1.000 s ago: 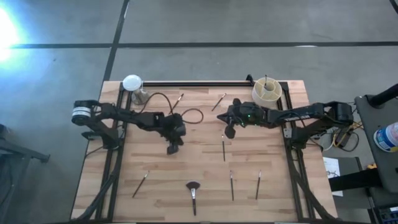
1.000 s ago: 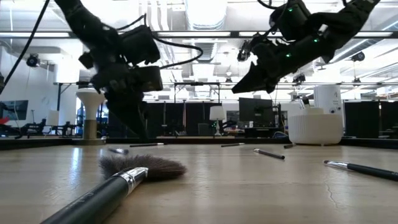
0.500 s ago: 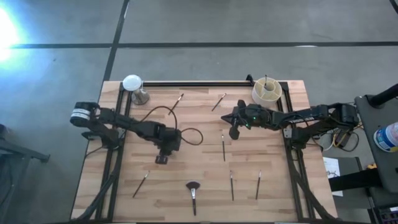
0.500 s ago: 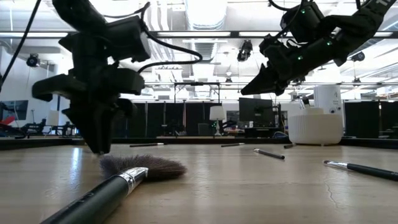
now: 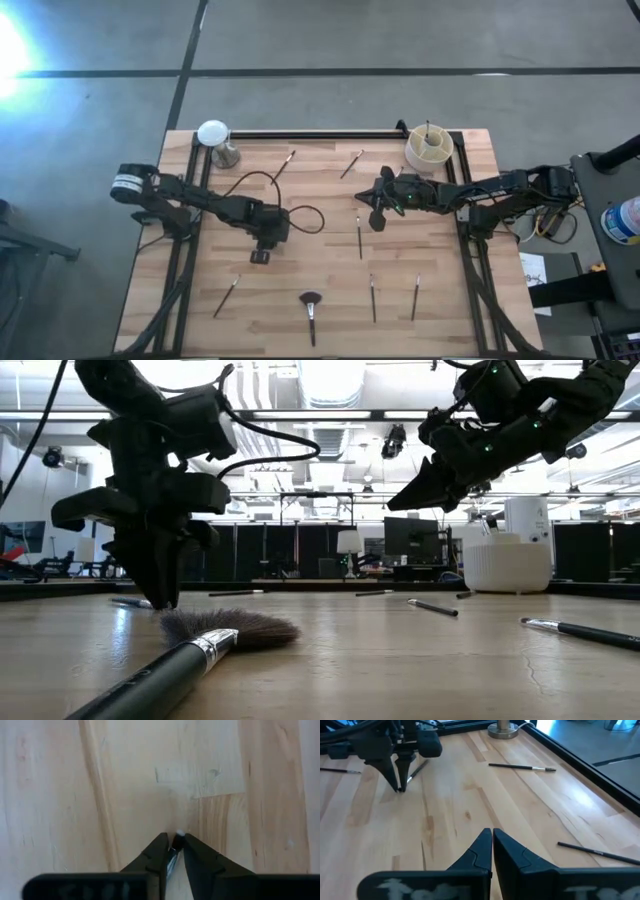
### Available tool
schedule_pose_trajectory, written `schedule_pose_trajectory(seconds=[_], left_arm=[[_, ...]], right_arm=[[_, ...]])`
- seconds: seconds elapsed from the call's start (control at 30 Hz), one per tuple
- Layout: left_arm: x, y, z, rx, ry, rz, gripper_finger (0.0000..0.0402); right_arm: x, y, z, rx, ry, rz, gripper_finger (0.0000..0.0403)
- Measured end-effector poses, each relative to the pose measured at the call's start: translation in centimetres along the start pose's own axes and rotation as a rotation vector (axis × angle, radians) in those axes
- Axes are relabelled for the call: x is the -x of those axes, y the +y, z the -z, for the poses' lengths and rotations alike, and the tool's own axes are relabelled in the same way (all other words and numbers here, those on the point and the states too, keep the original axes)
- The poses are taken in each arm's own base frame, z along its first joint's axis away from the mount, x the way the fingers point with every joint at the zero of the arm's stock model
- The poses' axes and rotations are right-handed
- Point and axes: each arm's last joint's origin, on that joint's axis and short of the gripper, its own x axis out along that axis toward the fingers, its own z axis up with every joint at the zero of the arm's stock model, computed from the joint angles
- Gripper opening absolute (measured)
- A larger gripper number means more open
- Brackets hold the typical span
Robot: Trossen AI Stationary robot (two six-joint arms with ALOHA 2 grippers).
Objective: Pick & Place Makeup Brushes
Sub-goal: Put the black powder brush into the white makeup holder
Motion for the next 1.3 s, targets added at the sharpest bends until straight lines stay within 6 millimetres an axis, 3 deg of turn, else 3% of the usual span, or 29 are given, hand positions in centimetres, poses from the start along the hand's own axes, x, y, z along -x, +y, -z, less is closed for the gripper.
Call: schedule_pose_trajectory(seconds=[0.17,0.33,0.53,0.63,0.83,0.97,1.1,1.3], left_arm=[[-0.1,0.0,0.1,0.037,-0.006,-0.011,0.0009],[0.9,0.7,-0.9,0.118,-0.127,-0.050,0.0002],[3.4,2.2,-2.3,0.247,-0.440,-0.061,0.0000],[4.6,3.3,-2.8,0.315,-0.698,-0.063,0.0000],[5.8,5.1,-2.5,0.372,-1.167,-0.051,0.0000],[6.2,5.7,-2.7,0.357,-1.320,-0.059,0.0000],[6.4,6.1,-3.7,0.315,-1.390,-0.066,0.0000],[6.6,6.8,-5.1,0.271,-1.406,-0.091,0.0000]], right_arm=[[0.0,0.0,0.1,-0.002,0.007,0.002,0.0012],[0.0,0.0,0.1,-0.003,0.008,0.002,0.0012],[0.2,0.0,0.3,-0.001,0.006,0.002,0.0012],[0.1,-0.1,0.8,-0.020,-0.020,-0.002,0.0012],[-0.7,0.0,1.2,-0.125,-0.143,-0.036,0.0013],[-1.7,0.2,0.9,-0.164,-0.211,-0.069,0.0015],[-3.2,0.5,-0.2,-0.170,-0.258,-0.108,0.0037],[-5.1,0.9,-1.9,-0.162,-0.282,-0.156,0.0107]])
